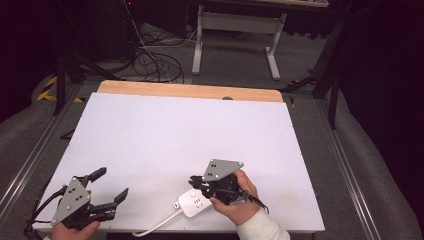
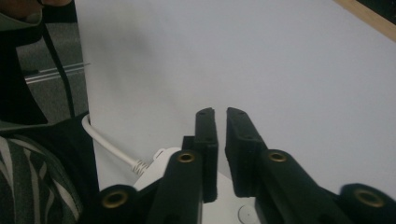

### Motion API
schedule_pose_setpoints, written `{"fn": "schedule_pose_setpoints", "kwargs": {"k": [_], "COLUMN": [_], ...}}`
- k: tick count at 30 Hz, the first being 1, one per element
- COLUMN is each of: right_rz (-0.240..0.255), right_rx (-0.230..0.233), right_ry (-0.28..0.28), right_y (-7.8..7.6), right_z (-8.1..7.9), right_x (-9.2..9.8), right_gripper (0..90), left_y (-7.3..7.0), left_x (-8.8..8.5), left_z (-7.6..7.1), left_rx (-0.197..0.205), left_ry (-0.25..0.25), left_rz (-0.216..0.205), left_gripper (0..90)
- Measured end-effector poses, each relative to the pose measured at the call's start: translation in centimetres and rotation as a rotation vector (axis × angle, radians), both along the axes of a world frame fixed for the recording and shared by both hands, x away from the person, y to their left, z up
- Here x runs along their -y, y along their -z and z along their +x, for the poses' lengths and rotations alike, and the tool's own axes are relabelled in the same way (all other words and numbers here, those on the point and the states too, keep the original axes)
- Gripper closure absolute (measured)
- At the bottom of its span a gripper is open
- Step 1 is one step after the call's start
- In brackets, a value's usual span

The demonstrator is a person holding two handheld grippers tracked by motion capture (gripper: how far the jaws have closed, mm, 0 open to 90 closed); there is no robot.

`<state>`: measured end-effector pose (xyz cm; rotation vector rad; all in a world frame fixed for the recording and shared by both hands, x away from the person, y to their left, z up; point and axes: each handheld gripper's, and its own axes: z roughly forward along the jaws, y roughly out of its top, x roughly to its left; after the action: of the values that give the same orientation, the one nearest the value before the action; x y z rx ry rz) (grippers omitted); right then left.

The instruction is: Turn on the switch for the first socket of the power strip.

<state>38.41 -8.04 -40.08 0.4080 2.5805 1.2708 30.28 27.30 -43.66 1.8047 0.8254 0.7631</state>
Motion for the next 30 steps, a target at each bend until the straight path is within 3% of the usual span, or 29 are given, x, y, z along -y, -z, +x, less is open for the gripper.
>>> {"fn": "schedule_pose_setpoints", "kwargs": {"k": [4,10,21,30], "right_rz": [0.058,0.103,0.173,0.214], "right_rx": [0.023,0.043,0.051,0.043], "right_ry": [0.0,0.029,0.101,0.153], "right_y": [-0.6,-1.7,-2.5,-2.0], "right_z": [0.0,-0.2,-0.1,0.0], "right_x": [0.6,1.8,5.3,8.7], "right_gripper": [57.1,37.3,19.8,14.0], "left_y": [0.0,0.0,-0.1,-0.1], "left_x": [0.0,0.0,-0.1,-0.1], "left_z": [0.0,0.0,-0.1,-0.1], "left_rx": [-0.002,-0.002,0.0,0.001], "left_ry": [0.0,-0.002,-0.001,0.0], "left_rz": [0.0,-0.002,-0.001,0.0], "left_gripper": [16.4,16.4,16.4,16.4]}}
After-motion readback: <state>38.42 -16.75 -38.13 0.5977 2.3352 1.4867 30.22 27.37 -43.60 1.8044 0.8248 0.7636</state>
